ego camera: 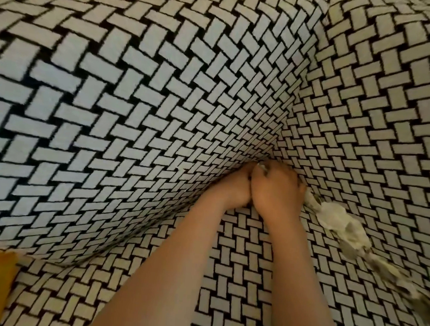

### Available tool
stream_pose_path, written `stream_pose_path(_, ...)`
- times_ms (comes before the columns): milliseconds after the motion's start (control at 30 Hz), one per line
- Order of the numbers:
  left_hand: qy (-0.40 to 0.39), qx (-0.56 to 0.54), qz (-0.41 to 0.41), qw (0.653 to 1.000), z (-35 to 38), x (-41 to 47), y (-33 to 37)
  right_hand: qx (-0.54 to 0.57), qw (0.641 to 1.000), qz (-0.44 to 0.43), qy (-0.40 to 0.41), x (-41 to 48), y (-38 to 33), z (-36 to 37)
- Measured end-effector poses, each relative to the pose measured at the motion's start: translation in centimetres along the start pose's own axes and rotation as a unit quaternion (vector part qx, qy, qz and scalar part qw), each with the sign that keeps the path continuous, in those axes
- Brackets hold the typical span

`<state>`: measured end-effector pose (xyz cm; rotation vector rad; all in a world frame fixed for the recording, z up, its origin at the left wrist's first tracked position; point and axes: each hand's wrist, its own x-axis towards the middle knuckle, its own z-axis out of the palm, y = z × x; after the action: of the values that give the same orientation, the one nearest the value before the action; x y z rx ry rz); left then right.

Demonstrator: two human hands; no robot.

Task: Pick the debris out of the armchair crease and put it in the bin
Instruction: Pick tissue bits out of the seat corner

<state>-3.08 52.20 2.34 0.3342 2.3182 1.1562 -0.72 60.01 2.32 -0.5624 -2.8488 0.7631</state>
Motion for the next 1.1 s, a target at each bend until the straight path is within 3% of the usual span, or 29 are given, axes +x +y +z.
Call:
stream_pose_path(167, 0.131, -0.051, 0.026, 0.990, 1.0, 0.2, -1.4, 0.113, 0.991, -0.050, -0.047, -0.3, 1.3, -0.9)
stream_pose_path(333, 0.240, -0.083, 0.100, 0.962, 1.4, -0.8, -1.3, 0.122, 0.989, -0.069, -0.037, -0.1, 1.8, -0.8)
stream_pose_path(433, 0.278, -0.107, 0.113, 0.948, 1.5, -1.6, -1.0, 0.139, 0.989, -0.052, -0.007, -0.6, 1.7, -1.1)
stream_pose_path(500, 0.279, -0.143, 0.102, 0.944, 1.4, -1.9, -0.8, 0.158, 0.984, -0.055, 0.054, -1.6, 1.4, -1.6)
stream_pose_path(567, 0.285, -0.150, 0.091, 0.942, 1.3, -2.1, -0.6, 0.248, 0.961, -0.044, 0.115, -2.6, 1.1, -2.1)
stream_pose_path(633, 0.285, -0.149, 0.088, 0.943, 1.3, -2.2, -0.3, 0.448, 0.886, 0.050, 0.108, -3.4, 0.8, -2.7)
stream_pose_path(700, 0.277, -0.181, 0.090, 0.939, 1.3, -2.6, -0.3, 0.630, 0.760, 0.153, 0.046, -3.6, 0.6, -3.0)
stream_pose_path(767, 0.261, -0.233, 0.088, 0.933, 1.1, -3.0, -0.2, 0.711, 0.674, 0.200, 0.001, -3.4, 0.6, -3.0)
stream_pose_path(933, 0.231, -0.269, 0.105, 0.929, 1.0, -3.5, 0.4, 0.775, 0.591, 0.218, -0.047, -3.6, -0.1, -2.9)
stream_pose_path(1100, 0.214, -0.019, 0.205, 0.955, 2.4, -4.1, 0.6, 0.843, 0.471, 0.252, -0.066, -3.4, 0.5, -2.9)
